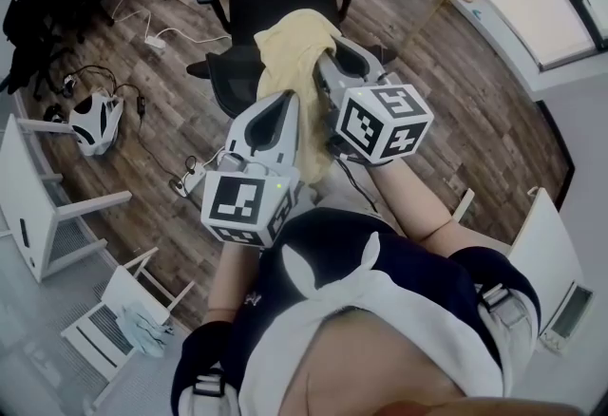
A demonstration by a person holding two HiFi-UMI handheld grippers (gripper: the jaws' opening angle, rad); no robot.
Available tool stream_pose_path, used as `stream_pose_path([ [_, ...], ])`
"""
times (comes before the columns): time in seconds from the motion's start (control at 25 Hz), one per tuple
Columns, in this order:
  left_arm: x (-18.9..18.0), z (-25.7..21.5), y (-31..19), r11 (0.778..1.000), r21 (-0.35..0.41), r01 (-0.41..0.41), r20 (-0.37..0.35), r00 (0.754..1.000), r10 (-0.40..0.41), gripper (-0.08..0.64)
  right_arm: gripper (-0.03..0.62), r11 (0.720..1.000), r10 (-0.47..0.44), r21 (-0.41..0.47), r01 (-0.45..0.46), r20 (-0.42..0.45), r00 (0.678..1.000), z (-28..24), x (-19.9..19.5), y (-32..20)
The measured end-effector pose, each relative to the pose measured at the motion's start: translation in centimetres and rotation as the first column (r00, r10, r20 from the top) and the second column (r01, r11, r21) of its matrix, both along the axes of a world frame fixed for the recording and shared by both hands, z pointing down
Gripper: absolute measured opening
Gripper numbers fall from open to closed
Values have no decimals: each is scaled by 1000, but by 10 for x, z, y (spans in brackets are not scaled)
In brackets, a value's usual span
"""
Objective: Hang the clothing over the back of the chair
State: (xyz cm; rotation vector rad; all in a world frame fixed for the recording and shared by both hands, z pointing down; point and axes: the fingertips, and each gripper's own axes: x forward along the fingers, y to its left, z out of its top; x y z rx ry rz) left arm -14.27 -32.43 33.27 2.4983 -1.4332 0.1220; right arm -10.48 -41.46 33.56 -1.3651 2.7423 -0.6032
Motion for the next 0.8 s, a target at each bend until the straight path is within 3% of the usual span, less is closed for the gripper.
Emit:
stream_pose_path([
  [0.44,4,19,-16,999,-49,-3,12,1000,4,6,69,997,-50,-62,44,-94,994,17,-6,-7],
  [0.8,5,36,-27,996,-87,18,21,1000,-16,6,74,997,-58,-58,47,-195,979,28,-7,-8],
])
